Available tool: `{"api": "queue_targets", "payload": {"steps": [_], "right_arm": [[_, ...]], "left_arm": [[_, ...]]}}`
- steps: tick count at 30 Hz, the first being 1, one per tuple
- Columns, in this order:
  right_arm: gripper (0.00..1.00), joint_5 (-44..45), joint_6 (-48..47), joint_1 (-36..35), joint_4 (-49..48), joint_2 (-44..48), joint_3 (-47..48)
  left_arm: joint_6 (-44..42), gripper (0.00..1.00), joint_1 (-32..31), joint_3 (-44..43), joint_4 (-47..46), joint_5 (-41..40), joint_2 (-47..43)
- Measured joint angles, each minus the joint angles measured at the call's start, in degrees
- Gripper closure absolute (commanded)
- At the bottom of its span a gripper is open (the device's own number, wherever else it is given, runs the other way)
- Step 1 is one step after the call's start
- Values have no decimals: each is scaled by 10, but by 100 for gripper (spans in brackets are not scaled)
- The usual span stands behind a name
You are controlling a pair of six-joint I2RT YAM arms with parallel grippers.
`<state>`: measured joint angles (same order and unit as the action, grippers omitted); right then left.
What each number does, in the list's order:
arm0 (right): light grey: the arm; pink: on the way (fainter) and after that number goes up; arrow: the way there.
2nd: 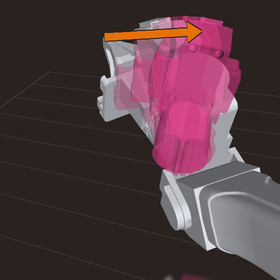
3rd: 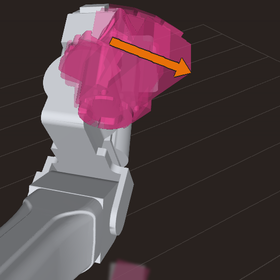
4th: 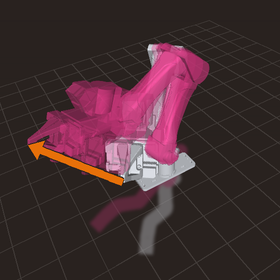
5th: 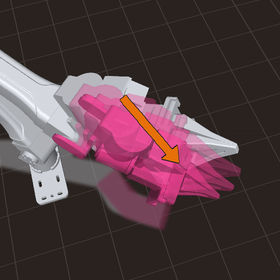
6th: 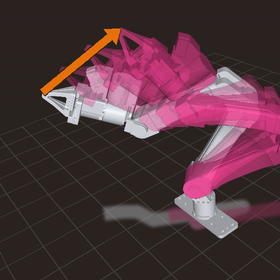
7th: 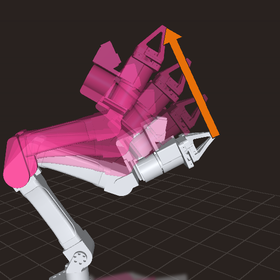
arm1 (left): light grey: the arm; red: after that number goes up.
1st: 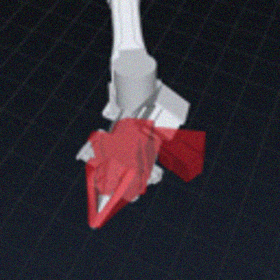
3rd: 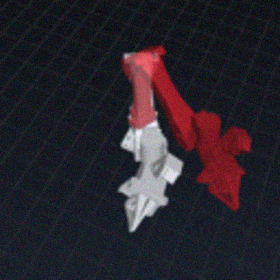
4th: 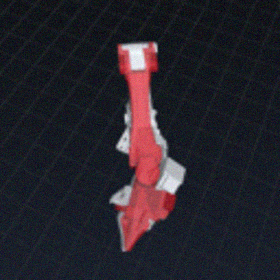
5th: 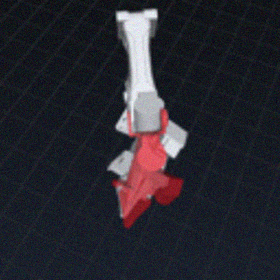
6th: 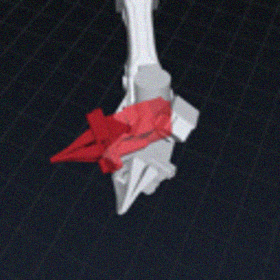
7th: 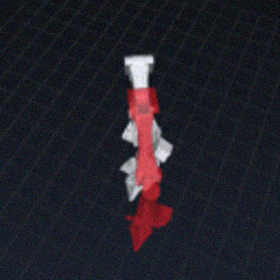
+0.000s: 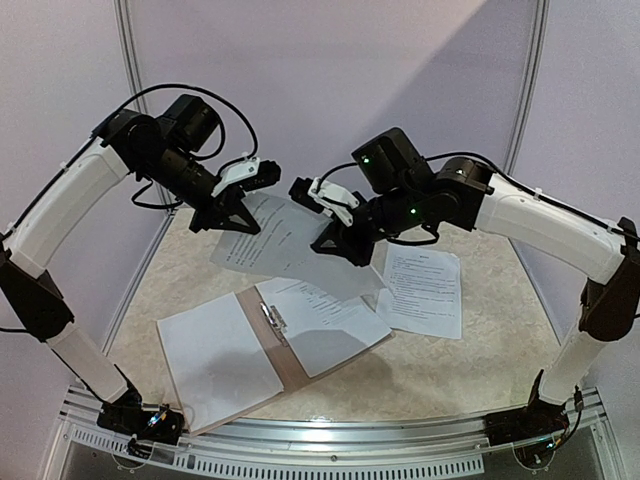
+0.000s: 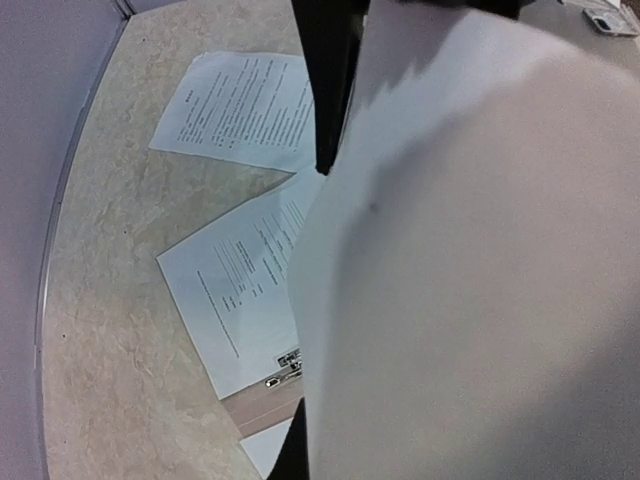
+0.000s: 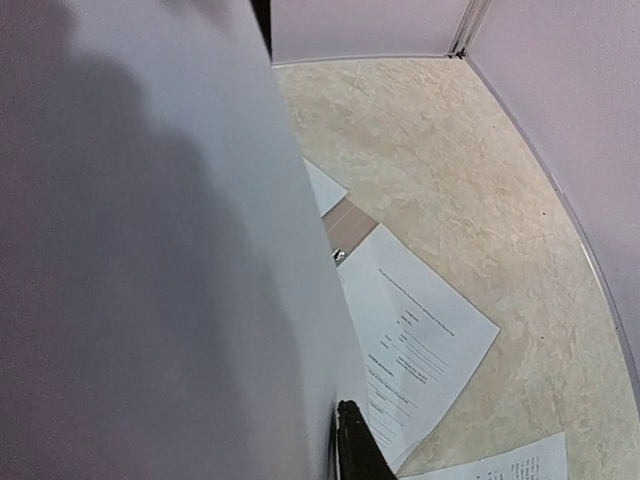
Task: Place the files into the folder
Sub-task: Pass from the left arm to the right, then place the file in the spring clip on the folder.
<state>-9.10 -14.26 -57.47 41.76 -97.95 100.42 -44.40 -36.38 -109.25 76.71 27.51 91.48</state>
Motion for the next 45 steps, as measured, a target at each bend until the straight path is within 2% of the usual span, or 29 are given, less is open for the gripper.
{"api": "queue_targets", "payload": {"steps": [1,5,15,21,24,26,27,28,29,31,33,35,38,41,45], "right_arm": [[75,3,5,3,6,-4,5],[61,21,26,17,21,-7,14],[61,34,42,25,41,-7,20],[81,-13,27,24,37,-7,31],[97,-24,17,24,38,-9,40],[100,-34,17,24,42,-13,49],[100,-37,17,24,43,-16,53],[100,-40,17,24,43,-18,54],[100,-42,17,24,45,-20,55],[100,-42,21,24,50,-24,60],[100,-46,35,28,63,-30,71],[100,-60,61,41,82,-39,90],[100,-99,114,76,108,-57,112],[100,-162,173,123,131,-81,116],[100,-242,235,176,148,-139,104]], "left_arm": [[0,100,0,0,0,-2,0],[0,100,0,0,1,-14,2],[-1,100,-4,0,2,-37,11],[-2,100,-6,0,2,-41,15],[-2,100,-6,0,2,-40,16],[-2,100,-6,0,3,-40,16],[-2,97,-6,0,3,-40,16],[-2,80,-6,0,3,-41,16],[-2,51,-6,0,4,-42,16],[-2,24,-6,0,5,-43,16],[2,10,-6,0,5,-46,16],[10,4,-6,0,5,-51,17],[28,1,-4,0,5,-64,17],[49,2,10,11,4,-75,16],[85,9,63,37,4,-86,24]]}}
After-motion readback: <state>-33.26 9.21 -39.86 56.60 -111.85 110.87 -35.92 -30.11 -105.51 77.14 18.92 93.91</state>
